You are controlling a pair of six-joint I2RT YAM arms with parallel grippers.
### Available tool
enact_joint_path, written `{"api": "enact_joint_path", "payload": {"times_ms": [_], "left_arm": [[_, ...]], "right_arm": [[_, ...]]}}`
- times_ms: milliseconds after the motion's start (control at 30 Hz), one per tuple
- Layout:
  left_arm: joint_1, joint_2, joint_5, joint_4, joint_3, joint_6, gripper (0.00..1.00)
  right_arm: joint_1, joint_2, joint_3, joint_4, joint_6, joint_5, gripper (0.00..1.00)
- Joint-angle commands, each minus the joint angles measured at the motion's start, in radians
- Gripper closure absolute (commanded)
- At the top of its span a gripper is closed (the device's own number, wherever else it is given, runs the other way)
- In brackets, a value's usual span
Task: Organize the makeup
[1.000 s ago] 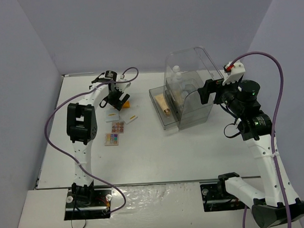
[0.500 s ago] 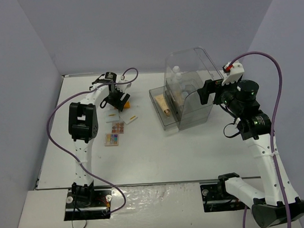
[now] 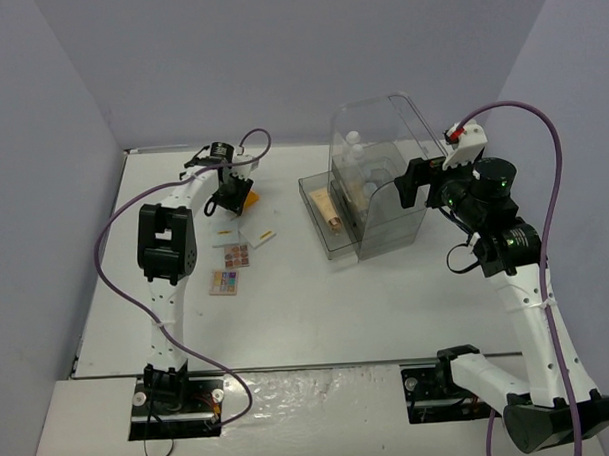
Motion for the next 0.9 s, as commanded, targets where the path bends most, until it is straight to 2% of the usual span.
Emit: {"api": "enact_joint_path", "payload": {"times_ms": [0, 167, 300, 500, 667, 867], "left_arm": [[0.009, -0.033, -0.035, 0.039, 0.056, -0.132, 0.85], [0.013, -0.104, -0.055, 0.063, 0.058, -0.279, 0.95], [0.01, -0.215, 0.037, 0.123, -0.001, -0.476, 1.0], [-0.031, -0.399, 0.196, 0.348, -0.198, -0.852, 1.0], [-0.167, -0.462, 0.173, 0.432, -0.25, -1.021, 1.0], [-0.314, -0.439, 0.104, 0.494, -0.23, -1.204, 0.98]], "right_arm": [[0.01, -0.005, 0.021, 0.058, -0.008, -0.026, 0.0], [0.01, -0.009, 0.019, 0.056, -0.007, -0.025, 0.0], [0.011, -0.008, 0.019, 0.059, -0.005, -0.028, 0.0], [0.01, -0.005, 0.012, 0.061, 0.0, -0.031, 0.0], [0.01, -0.007, 0.011, 0.064, 0.002, -0.029, 0.0], [0.01, -0.013, 0.02, 0.067, 0.008, -0.033, 0.0]]}}
